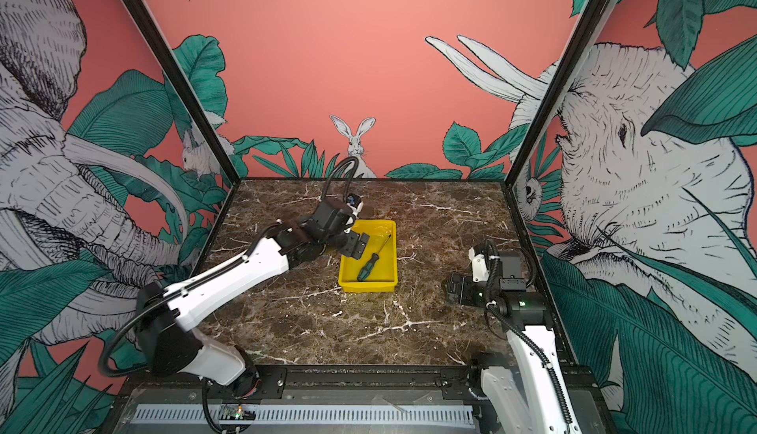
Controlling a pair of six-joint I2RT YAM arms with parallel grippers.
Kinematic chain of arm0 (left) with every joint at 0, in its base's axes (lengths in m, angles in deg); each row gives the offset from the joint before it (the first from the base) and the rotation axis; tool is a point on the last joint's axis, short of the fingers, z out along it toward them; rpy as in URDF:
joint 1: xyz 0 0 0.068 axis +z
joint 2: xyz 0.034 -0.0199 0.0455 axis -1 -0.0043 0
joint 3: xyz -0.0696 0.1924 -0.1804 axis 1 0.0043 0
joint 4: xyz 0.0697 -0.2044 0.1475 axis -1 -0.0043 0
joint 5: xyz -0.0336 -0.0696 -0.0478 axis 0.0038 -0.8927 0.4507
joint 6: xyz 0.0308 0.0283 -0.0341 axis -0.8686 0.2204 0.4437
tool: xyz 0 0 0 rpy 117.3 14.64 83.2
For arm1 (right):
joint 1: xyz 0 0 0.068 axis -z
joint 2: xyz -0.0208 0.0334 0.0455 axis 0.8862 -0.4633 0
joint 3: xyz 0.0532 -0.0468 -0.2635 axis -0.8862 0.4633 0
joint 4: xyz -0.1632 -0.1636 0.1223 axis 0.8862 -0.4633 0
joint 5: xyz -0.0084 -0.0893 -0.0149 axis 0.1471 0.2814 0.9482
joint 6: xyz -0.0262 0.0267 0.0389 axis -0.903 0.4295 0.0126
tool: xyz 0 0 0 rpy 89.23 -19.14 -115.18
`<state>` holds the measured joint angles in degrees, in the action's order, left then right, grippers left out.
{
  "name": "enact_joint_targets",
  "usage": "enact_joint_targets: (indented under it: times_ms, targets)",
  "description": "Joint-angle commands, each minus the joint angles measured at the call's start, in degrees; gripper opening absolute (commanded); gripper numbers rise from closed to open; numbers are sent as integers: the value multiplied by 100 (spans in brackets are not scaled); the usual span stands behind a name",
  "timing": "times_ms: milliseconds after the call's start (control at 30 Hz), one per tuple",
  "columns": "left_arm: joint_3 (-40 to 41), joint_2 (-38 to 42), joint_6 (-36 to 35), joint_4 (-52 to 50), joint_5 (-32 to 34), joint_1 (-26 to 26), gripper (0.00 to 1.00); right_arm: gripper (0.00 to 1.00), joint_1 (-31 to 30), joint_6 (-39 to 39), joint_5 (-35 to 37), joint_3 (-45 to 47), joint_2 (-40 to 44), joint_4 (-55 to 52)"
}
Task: Put the screwdriver in the bin
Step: Place the screwdriver in the bin, then reset both arms
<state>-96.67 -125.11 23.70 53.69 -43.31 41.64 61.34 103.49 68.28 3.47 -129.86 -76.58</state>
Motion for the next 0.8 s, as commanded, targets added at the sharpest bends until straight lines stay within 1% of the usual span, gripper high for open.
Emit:
enact_joint_targets:
  times_ms: [0, 67, 200, 333, 400, 433, 500, 567, 667, 700, 767]
  targets:
    - [546, 697, -446, 334, 1061, 60, 100, 99, 1, 103, 21, -382, -286, 1043]
    - [905, 1183, -554, 571, 1388, 145, 100, 99, 1, 51, 180, -529, -536, 1492]
    - [1095, 1857, -724, 346, 1843, 189, 100, 99, 1, 25, 570, -711, -1036, 2201]
    - [1599, 2579, -1006, 433, 2363, 300, 100, 99, 1, 70, 754, -781, -1547, 2868]
    - [2028, 2933, -1230, 636, 2945, 312, 100, 99, 1, 77, 855, -820, -1788, 3116]
    - [2205, 3140, -1326, 703, 3094, 328, 100, 99, 1, 44, 850, -822, -1906, 3252]
    - [2468, 3559, -1439, 832, 3015, 492, 100, 99, 1, -17, 759, -759, -2099, 3626]
    - [2794, 4006, -1796, 1209, 2679, 671, 100, 99, 1, -235, 624, -567, -2221, 4250]
    - [3697, 4692, -2856, 2630, 2291, 760, 100, 99, 1, -492, 495, -70, -2310, 5423]
    - [4057, 4919, -3018, 3097, 2224, 883, 100, 99, 3, -459, 547, 125, -2323, 5821]
    - [4548, 5212, -3004, 3717, 2056, 1135, 100, 99, 1, -320, 727, 417, -2336, 6338]
